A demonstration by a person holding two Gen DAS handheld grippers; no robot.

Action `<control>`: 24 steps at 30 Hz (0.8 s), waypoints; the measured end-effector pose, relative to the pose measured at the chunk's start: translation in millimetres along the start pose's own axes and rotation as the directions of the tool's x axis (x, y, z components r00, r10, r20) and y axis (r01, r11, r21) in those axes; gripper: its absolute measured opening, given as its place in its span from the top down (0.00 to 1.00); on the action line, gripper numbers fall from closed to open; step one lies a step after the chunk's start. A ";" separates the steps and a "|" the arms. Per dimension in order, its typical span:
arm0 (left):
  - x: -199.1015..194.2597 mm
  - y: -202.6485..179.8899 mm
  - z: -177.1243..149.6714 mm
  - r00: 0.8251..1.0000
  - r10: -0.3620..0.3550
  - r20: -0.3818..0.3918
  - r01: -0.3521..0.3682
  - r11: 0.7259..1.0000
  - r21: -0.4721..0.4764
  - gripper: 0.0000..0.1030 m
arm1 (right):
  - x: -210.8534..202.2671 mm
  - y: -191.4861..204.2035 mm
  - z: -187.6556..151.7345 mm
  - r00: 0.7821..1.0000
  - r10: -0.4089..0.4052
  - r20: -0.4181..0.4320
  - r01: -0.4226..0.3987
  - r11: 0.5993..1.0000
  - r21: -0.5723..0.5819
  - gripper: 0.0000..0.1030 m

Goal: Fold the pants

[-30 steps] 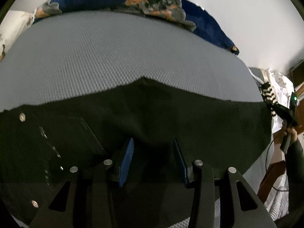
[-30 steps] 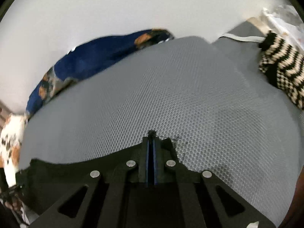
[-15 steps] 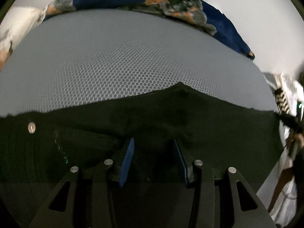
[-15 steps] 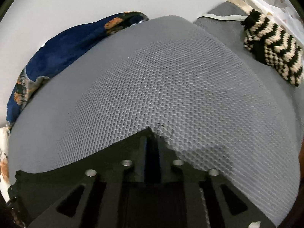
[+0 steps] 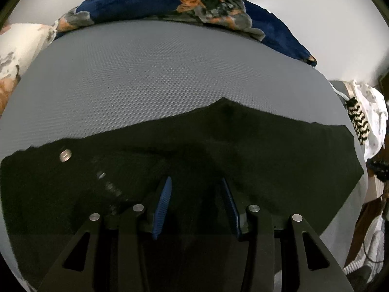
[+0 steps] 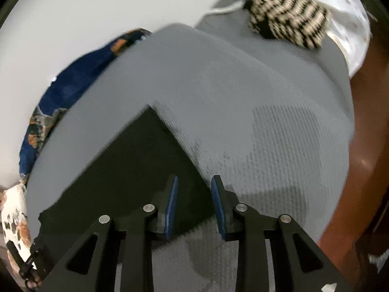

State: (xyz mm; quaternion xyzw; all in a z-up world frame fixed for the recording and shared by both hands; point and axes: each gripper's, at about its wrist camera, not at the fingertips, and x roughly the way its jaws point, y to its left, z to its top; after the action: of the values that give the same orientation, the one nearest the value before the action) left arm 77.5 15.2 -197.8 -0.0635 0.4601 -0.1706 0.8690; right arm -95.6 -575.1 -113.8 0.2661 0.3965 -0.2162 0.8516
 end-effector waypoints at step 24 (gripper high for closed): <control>-6.8 47.9 -26.9 0.999 0.005 0.035 -0.002 0.996 -0.084 0.65 | 16.4 23.7 -28.7 0.977 -0.211 -0.022 0.211 0.977 -0.006 0.73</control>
State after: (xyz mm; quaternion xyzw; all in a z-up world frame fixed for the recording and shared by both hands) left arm 63.3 63.6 -220.7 -0.1019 0.4514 -0.1484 0.8740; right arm -88.2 -541.6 -135.7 0.2232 0.4323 -0.3019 0.8199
